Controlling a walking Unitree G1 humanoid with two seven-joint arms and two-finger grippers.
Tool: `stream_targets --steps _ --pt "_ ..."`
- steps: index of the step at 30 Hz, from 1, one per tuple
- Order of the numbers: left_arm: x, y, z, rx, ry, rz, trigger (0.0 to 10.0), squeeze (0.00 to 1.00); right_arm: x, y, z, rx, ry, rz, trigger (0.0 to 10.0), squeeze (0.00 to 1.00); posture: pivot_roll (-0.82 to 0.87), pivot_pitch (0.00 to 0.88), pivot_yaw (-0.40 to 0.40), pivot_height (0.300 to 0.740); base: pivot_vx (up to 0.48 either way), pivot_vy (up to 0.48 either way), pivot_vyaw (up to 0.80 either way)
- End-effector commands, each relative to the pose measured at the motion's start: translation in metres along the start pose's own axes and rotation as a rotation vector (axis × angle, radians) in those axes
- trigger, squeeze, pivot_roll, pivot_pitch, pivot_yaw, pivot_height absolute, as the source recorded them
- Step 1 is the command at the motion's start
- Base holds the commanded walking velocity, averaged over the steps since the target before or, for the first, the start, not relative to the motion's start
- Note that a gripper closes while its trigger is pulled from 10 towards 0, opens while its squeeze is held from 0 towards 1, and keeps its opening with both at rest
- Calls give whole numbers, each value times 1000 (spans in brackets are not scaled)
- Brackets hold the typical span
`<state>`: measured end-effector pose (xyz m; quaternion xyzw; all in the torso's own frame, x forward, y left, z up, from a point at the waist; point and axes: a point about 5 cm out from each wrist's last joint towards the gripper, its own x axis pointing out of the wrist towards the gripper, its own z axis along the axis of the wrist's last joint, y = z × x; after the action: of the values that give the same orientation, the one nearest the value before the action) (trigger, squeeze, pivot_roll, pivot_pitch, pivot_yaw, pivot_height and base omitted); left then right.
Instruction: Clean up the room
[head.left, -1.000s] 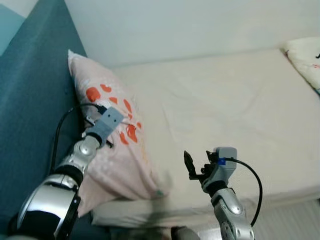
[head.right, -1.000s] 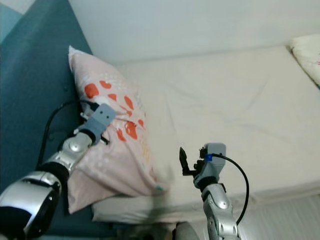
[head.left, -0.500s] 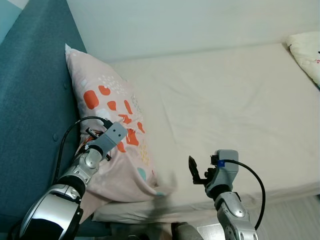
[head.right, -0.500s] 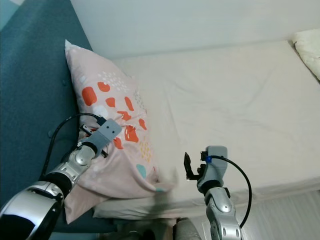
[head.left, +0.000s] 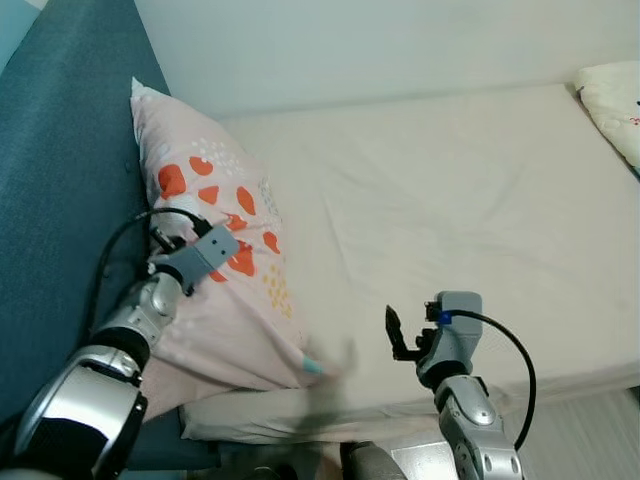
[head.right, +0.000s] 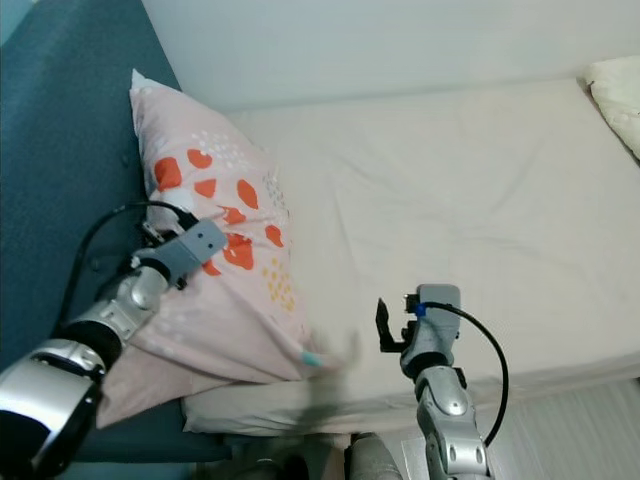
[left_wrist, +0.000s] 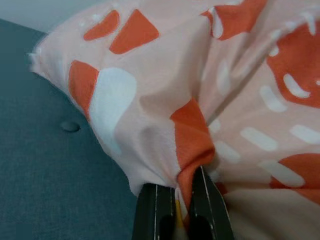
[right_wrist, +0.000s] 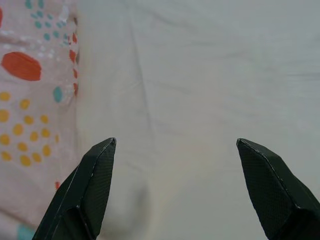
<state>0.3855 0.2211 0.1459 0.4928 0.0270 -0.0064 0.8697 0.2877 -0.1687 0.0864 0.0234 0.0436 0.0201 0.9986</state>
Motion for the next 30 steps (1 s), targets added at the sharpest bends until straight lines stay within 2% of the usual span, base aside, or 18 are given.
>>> stream_targets --steps 1,2,5,6,7,8,9,10,12,13,15,17,18,19,20,21,30 --pt "-2 5 -14 14 54 -60 10000 0 -2 -3 -11 -8 59 -9 10000 0 -271 338 40 740 0 0 0" --pt "-4 3 -19 42 79 -104 10000 0 -2 -3 -12 -13 65 -7 10000 0 -268 336 41 740 0 0 0" --pt "-6 2 -23 64 94 -129 10000 0 -2 -3 -13 -16 69 -6 10000 0 -268 336 41 740 0 0 0" --pt "-10 1 -34 115 132 -187 10000 0 -2 -3 -13 -18 77 -5 10000 0 -268 334 41 740 0 0 0" --pt "-10 1 -34 115 132 -187 10000 0 -2 -3 -13 -18 77 -5 10000 0 -268 334 41 740 0 0 0" --pt "-15 2 -46 172 175 -232 10000 0 -1 -3 -14 -18 82 -4 10000 0 -268 330 37 740 0 0 0" --pt "-15 2 -46 172 175 -232 10000 0 -1 -3 -14 -18 82 -4 10000 0 -268 330 37 740 0 0 0" --pt "-18 3 -54 207 202 -256 10000 0 -1 -3 -14 -17 84 -4 10000 0 -268 330 37 740 0 0 0" --pt "-21 13 -64 277 240 -264 10000 0 -1 -4 -13 -17 86 -2 10000 0 -266 327 34 740 0 0 0" --pt "-21 13 -64 277 240 -264 10000 0 -1 -4 -13 -17 86 -2 10000 0 -266 327 34 740 0 0 0" --pt "-21 31 -68 309 270 -230 10000 0 0 -5 -13 -17 86 -1 10000 0 -264 326 33 740 0 0 0" --pt "-21 31 -68 309 270 -230 10000 0 0 -5 -13 -17 86 -1 10000 0 -264 326 33 740 0 0 0" --pt "-20 47 -69 321 291 -201 10000 0 1 -6 -12 -20 86 5 10000 0 -260 325 31 740 0 0 0" --pt "-19 55 -69 316 302 -199 10000 0 2 -5 -12 -21 87 9 10000 0 -257 322 31 740 0 0 0" --pt "-19 55 -69 316 302 -199 10000 0 2 -5 -12 -21 87 9 10000 0 -257 322 31 740 0 0 0" --pt "-19 62 -70 311 315 -202 10000 0 2 -5 -11 -19 87 12 10000 0 -257 322 31 740 0 0 0" --pt "-29 84 -82 311 409 -366 10000 0 4 -5 -11 -21 93 17 10000 0 -253 312 33 740 0 0 0"
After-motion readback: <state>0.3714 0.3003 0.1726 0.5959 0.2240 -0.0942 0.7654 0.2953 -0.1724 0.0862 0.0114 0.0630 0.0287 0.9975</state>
